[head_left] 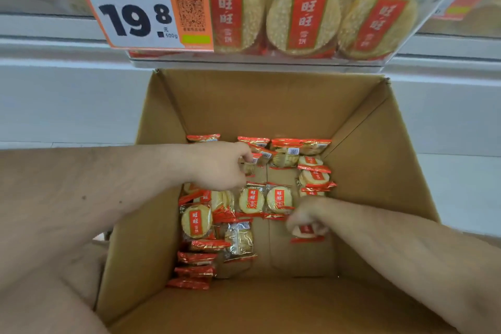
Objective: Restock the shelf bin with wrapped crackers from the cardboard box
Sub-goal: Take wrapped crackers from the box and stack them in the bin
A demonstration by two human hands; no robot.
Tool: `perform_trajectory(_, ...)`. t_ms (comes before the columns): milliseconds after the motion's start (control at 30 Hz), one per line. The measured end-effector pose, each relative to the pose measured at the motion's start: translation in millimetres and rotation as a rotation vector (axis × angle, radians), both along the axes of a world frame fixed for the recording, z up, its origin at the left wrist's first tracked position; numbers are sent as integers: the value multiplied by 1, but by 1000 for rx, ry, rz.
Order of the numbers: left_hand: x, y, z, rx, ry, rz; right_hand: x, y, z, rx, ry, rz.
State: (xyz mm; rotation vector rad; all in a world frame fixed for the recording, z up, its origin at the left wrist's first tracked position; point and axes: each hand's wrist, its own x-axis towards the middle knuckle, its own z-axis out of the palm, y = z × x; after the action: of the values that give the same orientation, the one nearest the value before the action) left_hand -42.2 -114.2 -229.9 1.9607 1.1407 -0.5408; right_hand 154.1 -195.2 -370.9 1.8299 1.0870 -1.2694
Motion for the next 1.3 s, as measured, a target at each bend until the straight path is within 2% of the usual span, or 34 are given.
perform_trajectory(67,-3,5,0,-25,10,110,-12,14,24,232,130,-278)
perform_trajectory(133,-4,6,4,-63,-29,247,-30,21,48,482,260,-462)
perform_trajectory(233,-2,1,12,-136,-94,377,-58,22,72,749,364,-639)
perform_trajectory(333,2,0,15,-155,-234,494,-68,18,90,896,357,-714)
perform_trajectory(400,4,1,15,-138,-296,521,-67,16,96,962,361,-657)
perform_trajectory(500,5,1,14,-96,-322,506,-66,15,99,1077,509,-557)
perform_trajectory(567,4,4,15,-8,-317,501,-56,17,88,1187,534,-362)
perform_trajectory(600,2,6,15,35,-307,502,-45,19,79,1238,483,-246)
perform_trajectory(667,-1,11,17,97,-283,477,-10,30,52,1246,258,-99)
perform_trajectory(733,-3,14,17,129,-246,420,25,41,25,1026,-32,-17)
perform_trajectory(800,-5,13,15,160,-183,350,46,44,5,647,-244,118)
perform_trajectory(867,-5,13,12,172,-128,294,54,41,-5,375,-293,296)
perform_trajectory(967,-7,14,13,169,-95,289,54,39,-13,257,-293,366)
perform_trajectory(1033,-10,17,15,168,-99,306,50,41,-5,311,-331,409)
perform_trajectory(1167,-16,20,24,114,-143,336,37,47,44,683,-333,526)
perform_trajectory(1300,-18,18,45,88,-270,427,16,43,129,964,-73,458)
